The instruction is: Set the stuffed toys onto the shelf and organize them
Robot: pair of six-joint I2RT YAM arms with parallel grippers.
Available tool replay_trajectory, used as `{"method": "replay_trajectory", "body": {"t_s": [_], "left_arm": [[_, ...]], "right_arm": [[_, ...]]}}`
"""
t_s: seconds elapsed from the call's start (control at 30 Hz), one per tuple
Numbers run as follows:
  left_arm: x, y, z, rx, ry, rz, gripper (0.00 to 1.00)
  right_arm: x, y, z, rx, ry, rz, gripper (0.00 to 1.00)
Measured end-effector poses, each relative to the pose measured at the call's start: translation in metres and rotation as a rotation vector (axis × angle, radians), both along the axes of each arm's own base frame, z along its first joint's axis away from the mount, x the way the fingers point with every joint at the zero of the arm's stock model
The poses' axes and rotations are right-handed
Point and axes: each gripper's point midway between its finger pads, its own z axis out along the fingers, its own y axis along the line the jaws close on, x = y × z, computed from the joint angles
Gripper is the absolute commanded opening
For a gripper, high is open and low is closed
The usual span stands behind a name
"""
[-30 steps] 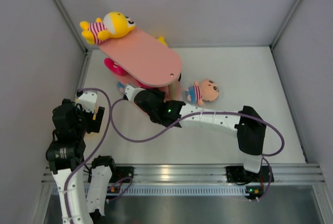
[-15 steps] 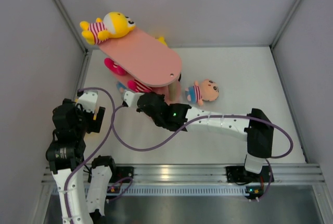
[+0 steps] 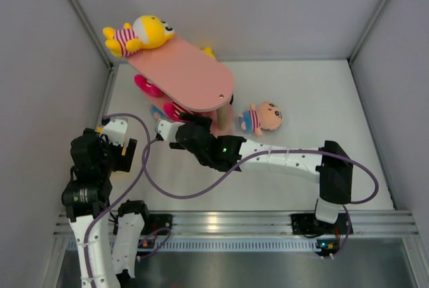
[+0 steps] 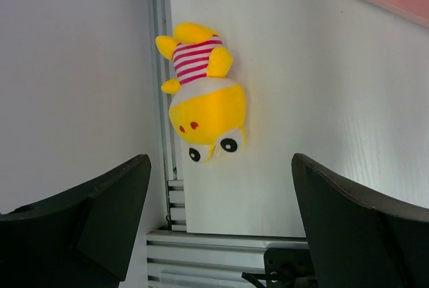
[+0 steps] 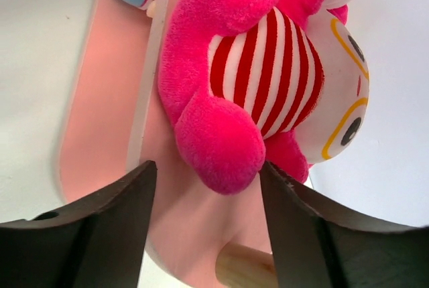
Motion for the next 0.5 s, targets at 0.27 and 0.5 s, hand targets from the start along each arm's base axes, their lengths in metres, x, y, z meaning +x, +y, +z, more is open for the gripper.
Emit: {"method": "replay_trajectory", "body": {"t_s": [0.27,0.5], "left_arm": [[0.01,0.004,-0.036,-0.013,0.135,0.015,0.93],[0.026,0.018,-0.075,0.005,0.281,0.066,0.95]], "right_arm": [[-0.009,-0.002,0.007,0.01,0.005,0.008,0.77],[-0.025,-0.007,0.018,0.005,0.012,0.039,0.79]]}}
